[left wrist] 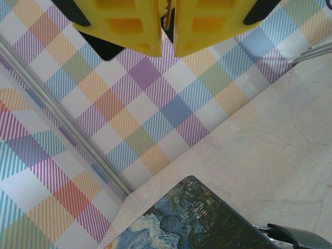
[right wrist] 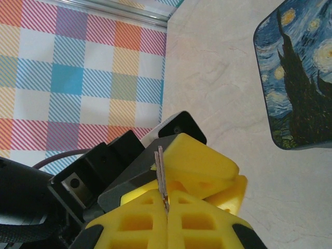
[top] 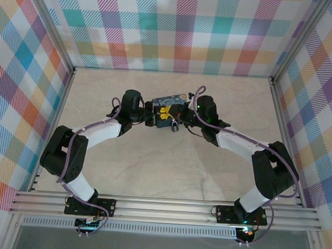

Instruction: Unlock a padlock with a key

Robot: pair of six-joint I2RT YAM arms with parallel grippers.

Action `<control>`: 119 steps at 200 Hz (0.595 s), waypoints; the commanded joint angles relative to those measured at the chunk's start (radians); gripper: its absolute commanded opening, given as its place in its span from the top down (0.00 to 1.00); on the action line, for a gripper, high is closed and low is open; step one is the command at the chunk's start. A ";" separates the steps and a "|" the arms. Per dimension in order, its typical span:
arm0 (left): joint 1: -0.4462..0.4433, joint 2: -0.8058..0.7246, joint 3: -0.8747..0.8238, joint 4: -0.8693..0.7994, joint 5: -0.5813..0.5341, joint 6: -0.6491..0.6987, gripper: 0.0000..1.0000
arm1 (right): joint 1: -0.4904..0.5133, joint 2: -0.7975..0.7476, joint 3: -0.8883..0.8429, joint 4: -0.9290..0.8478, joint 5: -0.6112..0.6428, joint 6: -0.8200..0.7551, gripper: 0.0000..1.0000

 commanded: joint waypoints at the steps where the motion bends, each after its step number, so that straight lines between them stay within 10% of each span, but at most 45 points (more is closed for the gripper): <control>1: 0.005 -0.039 -0.012 0.019 0.001 -0.075 0.91 | 0.006 -0.001 -0.018 0.043 0.011 -0.001 1.00; 60: 0.032 -0.084 0.023 -0.167 -0.017 0.087 1.00 | 0.006 -0.049 -0.045 0.010 0.065 -0.041 0.93; 119: 0.049 -0.083 0.295 -0.674 -0.265 0.753 1.00 | 0.005 -0.114 -0.105 -0.085 0.120 -0.056 0.59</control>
